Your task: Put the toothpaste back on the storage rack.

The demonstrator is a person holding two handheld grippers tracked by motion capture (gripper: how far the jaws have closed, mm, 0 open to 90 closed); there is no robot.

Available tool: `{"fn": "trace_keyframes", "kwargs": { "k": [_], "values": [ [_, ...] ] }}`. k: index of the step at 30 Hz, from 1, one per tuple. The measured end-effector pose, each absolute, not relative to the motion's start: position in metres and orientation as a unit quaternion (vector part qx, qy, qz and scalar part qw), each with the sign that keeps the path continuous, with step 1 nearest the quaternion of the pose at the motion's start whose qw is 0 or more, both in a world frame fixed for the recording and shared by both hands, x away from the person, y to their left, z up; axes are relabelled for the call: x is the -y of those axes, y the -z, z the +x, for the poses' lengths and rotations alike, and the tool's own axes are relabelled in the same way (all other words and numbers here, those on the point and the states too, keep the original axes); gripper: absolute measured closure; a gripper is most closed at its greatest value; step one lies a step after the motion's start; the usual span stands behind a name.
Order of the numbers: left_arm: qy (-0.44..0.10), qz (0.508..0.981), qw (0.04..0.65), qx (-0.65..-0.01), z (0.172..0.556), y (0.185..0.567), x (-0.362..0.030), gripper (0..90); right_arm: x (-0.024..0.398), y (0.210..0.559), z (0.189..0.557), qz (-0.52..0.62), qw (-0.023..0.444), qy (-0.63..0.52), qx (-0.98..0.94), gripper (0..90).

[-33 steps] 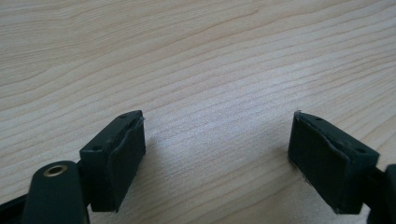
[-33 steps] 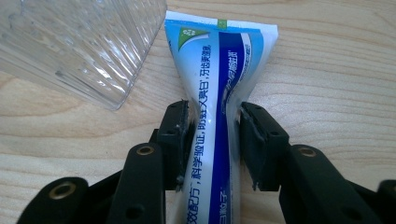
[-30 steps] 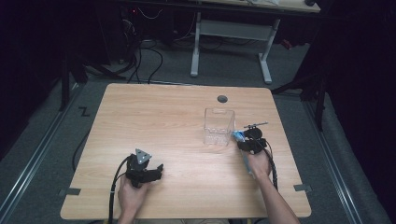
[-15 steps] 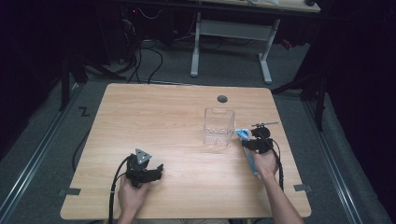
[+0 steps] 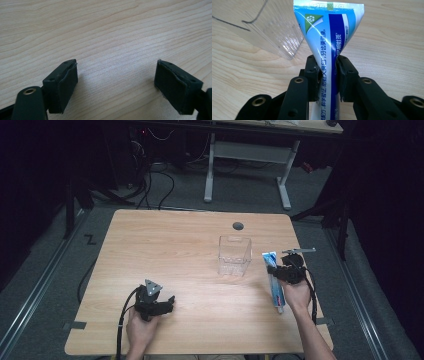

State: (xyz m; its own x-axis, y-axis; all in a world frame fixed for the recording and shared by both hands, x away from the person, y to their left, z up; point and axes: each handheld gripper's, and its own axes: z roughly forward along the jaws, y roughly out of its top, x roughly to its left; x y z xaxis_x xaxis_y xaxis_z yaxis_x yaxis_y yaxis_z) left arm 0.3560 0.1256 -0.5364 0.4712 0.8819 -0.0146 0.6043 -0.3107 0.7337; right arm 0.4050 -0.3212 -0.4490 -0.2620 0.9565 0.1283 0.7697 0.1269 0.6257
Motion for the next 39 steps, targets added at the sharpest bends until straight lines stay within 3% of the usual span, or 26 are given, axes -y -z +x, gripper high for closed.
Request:
{"fn": "trace_keyframes", "kwargs": {
  "k": [39],
  "values": [
    [-0.200,0.784,0.347,-0.474,0.356,0.536,-0.126,19.2,0.330,0.398,0.379,0.527,0.174,-0.394,-0.733,74.2]
  ]
}}
